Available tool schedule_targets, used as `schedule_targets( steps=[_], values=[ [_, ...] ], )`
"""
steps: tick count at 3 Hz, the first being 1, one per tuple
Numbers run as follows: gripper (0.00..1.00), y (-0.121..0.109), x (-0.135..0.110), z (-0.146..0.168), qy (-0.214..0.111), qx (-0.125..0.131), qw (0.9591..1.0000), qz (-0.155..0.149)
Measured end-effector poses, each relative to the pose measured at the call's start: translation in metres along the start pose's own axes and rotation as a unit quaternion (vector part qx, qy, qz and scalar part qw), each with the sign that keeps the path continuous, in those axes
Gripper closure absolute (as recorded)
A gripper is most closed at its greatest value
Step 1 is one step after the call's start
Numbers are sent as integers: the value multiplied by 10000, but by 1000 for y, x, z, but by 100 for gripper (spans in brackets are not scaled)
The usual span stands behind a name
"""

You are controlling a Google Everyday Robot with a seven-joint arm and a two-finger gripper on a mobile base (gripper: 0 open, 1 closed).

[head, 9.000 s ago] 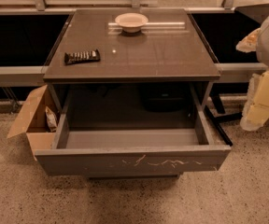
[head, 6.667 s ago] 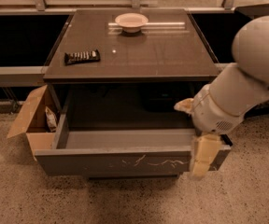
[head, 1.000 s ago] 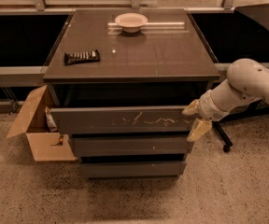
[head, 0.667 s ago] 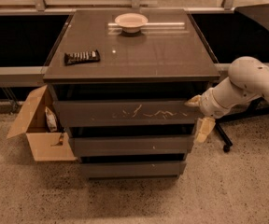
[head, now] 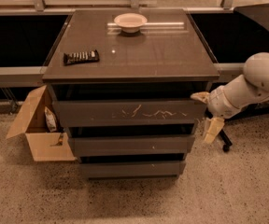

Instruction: Close top drawer

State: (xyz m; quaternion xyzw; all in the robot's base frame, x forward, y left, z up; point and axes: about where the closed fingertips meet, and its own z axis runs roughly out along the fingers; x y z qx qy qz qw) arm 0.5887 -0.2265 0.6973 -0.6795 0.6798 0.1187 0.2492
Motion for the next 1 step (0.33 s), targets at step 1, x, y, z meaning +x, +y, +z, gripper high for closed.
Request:
schedule_targets(
  steps=[1],
  values=[
    [0,28,-12,-37,-310,17,9994,-127]
  ],
)
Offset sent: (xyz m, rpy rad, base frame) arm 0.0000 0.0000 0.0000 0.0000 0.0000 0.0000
